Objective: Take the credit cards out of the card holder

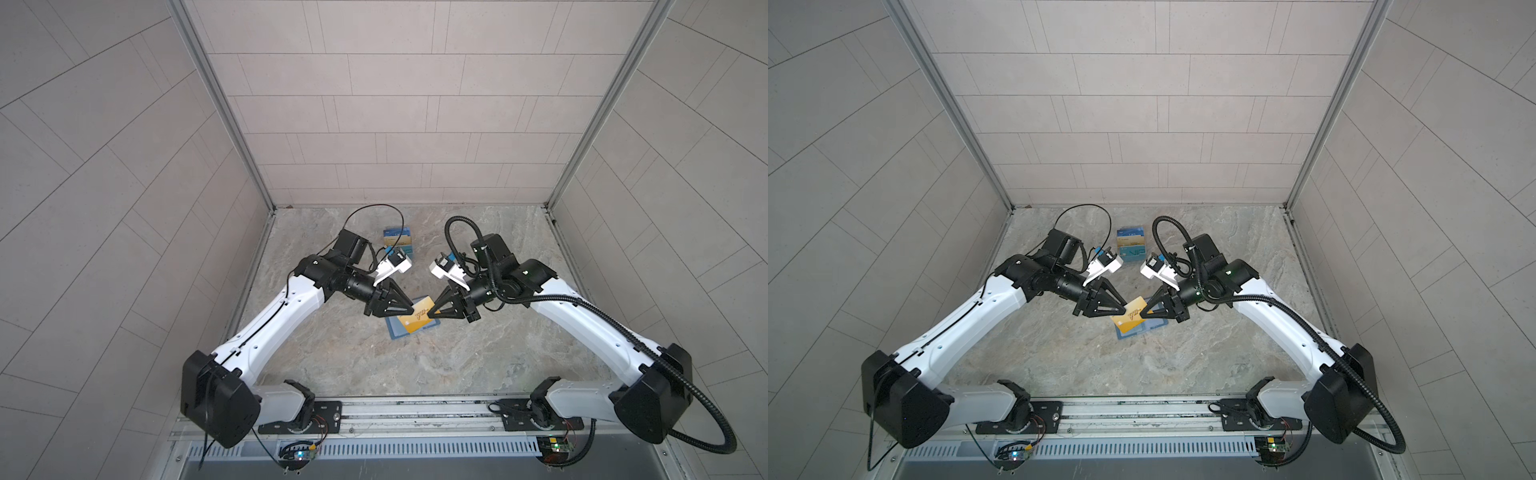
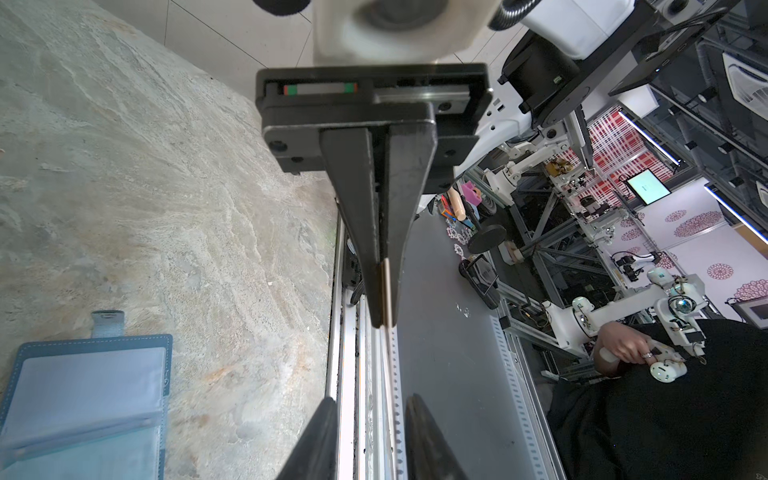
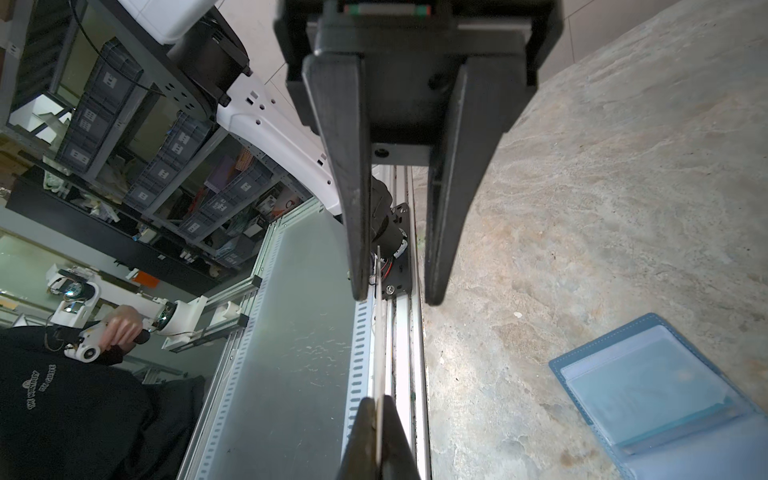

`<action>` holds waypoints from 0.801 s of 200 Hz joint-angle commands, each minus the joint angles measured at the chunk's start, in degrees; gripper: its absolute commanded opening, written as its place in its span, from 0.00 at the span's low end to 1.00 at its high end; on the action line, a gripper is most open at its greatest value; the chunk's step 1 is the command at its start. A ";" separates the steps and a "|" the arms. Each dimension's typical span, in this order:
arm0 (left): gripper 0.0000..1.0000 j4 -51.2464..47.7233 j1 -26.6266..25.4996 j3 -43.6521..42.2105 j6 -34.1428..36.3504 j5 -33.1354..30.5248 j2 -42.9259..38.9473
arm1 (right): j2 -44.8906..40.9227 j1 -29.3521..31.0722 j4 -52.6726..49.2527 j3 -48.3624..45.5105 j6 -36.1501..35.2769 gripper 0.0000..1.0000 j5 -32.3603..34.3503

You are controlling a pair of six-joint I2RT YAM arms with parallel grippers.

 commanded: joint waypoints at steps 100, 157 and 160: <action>0.20 -1.22 -0.09 1.40 1.19 0.86 0.60 | 0.76 0.47 -0.55 2.08 -1.96 0.00 -0.47; 0.01 -0.55 -0.02 1.66 -0.36 -2.73 0.29 | 0.42 0.42 2.61 1.62 2.04 0.00 2.16; 0.01 -0.42 -0.03 1.73 -0.51 -3.07 0.31 | 0.41 0.42 2.82 1.54 2.40 0.00 2.58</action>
